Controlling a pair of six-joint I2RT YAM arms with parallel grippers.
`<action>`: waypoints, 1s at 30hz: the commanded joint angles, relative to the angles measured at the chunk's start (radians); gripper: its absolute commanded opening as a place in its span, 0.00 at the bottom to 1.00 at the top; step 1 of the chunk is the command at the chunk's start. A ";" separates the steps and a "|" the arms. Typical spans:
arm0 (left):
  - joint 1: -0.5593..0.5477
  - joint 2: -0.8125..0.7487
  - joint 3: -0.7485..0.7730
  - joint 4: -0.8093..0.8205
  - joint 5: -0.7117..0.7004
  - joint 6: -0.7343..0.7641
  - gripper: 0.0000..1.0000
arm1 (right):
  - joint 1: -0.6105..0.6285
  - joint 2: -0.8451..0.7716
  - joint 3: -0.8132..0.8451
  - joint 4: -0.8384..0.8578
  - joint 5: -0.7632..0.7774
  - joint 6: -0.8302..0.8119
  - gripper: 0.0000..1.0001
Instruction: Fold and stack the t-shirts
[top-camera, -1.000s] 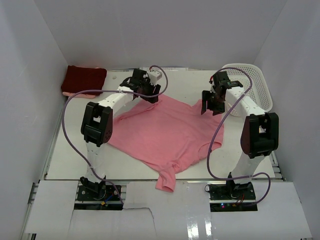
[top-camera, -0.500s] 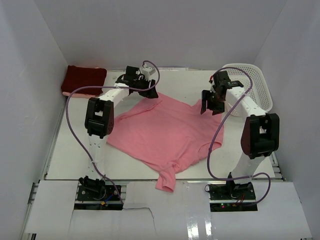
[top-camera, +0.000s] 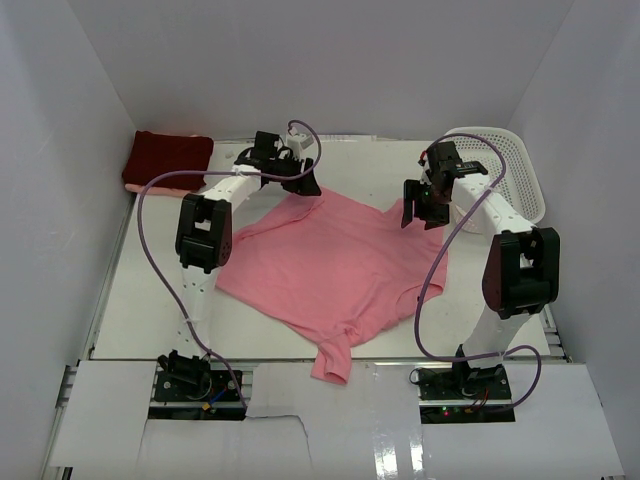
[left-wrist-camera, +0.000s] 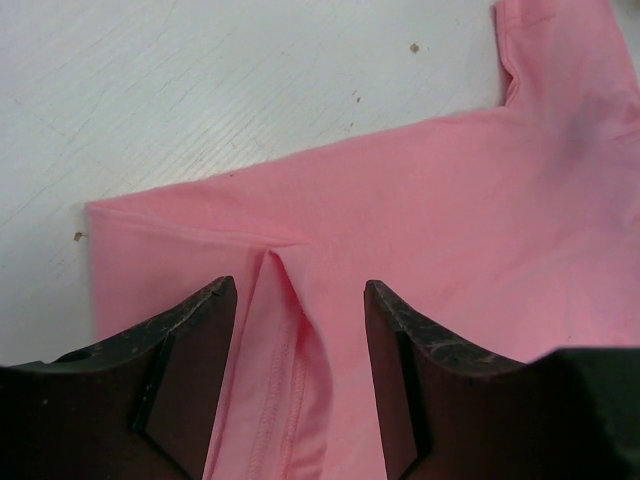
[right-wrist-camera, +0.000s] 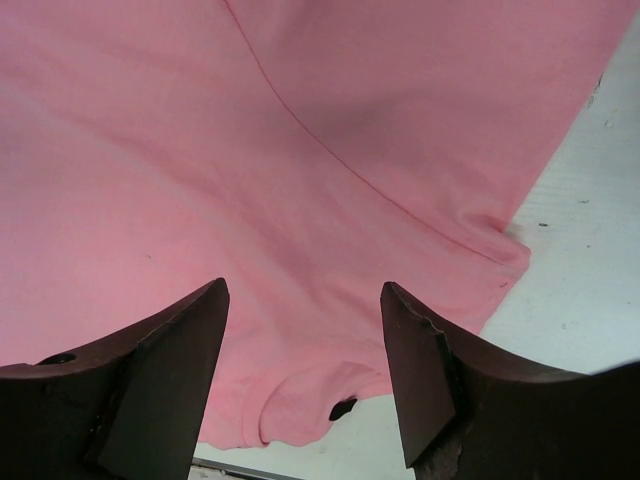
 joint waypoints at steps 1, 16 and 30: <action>-0.001 0.012 0.034 -0.017 0.023 -0.003 0.65 | 0.001 -0.040 -0.003 0.002 -0.015 -0.007 0.69; -0.001 0.083 0.103 -0.030 0.035 -0.015 0.62 | 0.001 -0.048 -0.015 0.005 -0.019 -0.012 0.69; -0.001 0.114 0.106 -0.037 0.073 -0.038 0.36 | 0.001 -0.043 -0.022 0.008 -0.022 -0.013 0.69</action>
